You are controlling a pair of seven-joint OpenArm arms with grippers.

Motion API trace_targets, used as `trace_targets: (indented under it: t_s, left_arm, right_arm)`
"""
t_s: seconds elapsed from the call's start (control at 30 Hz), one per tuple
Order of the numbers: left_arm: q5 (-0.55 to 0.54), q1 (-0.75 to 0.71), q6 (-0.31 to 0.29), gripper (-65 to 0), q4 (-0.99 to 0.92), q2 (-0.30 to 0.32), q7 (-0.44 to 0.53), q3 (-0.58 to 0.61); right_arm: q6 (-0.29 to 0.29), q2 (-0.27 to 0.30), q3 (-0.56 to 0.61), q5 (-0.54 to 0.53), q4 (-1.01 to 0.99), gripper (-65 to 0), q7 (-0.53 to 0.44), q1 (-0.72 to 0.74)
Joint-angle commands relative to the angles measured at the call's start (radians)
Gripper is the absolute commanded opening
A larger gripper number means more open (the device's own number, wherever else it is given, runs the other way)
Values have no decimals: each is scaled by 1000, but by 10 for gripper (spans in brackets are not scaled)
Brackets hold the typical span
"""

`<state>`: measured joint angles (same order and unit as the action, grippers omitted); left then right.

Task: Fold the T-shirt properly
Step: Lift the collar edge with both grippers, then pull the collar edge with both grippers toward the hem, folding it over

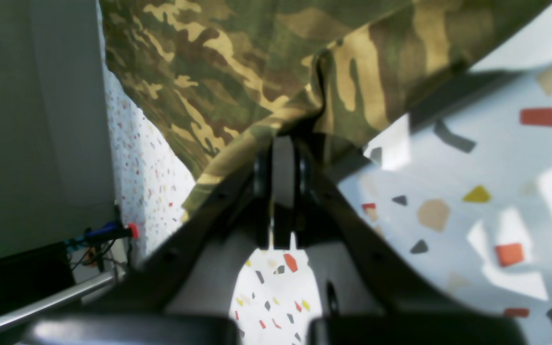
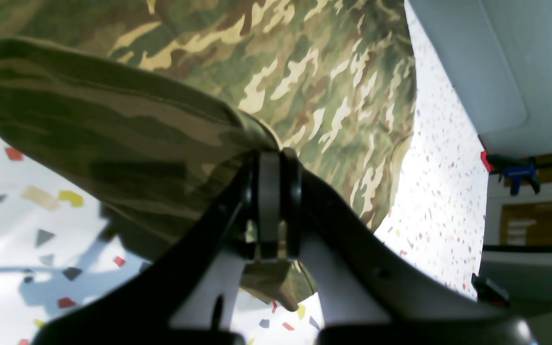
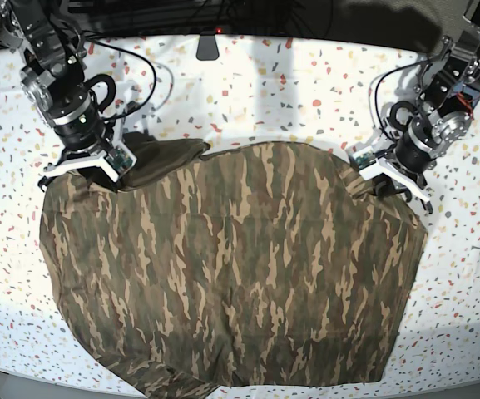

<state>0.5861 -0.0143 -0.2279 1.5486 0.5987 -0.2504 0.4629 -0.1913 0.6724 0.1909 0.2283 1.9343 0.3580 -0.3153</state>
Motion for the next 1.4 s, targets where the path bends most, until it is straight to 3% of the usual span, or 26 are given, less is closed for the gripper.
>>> trace_targets:
  t_s: [0.0, 0.17, 0.33, 0.53, 0.77, 1.0, 1.07, 1.17, 1.3, 1.37]
  left_arm:
    - [8, 15, 19, -650, 16, 14, 3, -11]
    - [7, 15, 19, -650, 16, 14, -5, -11]
    - [7, 15, 19, -650, 16, 14, -50, -10]
    - [7, 18, 19, -650, 16, 14, -57, -10]
    - [2, 35, 19, -650, 15, 14, -134, -11]
    - [-150, 104, 20, -650, 14, 16, -147, -11]
    - [-179, 133, 24, -650, 14, 16, -148, -11]
    - [-240, 167, 109, -650, 14, 14, -176, -11]
    - [-328, 196, 255, -650, 14, 14, -195, -11]
    - [-351, 202, 267, -650, 14, 14, -195, -11]
  right_arm:
    - [14, 8, -7, 3, 1, -650, -17, 16]
    - [21, -7, -7, -7, -50, -650, -10, 38]
    - [28, 3, -7, -88, -50, -650, 108, 29]
    - [42, 6, -7, -123, -50, -650, 50, 58]
    - [41, 6, -7, -245, -70, -650, 84, 203]
    - [38, -51, -7, -266, -212, -650, 59, 355]
    - [3, -80, -7, -267, -253, -650, 49, 399]
    - [-47, -129, -7, -266, -306, -650, 48, 462]
    - [-64, -181, -7, -265, -378, -650, 47, 547]
    - [-64, -198, -7, -257, -412, -650, 48, 588]
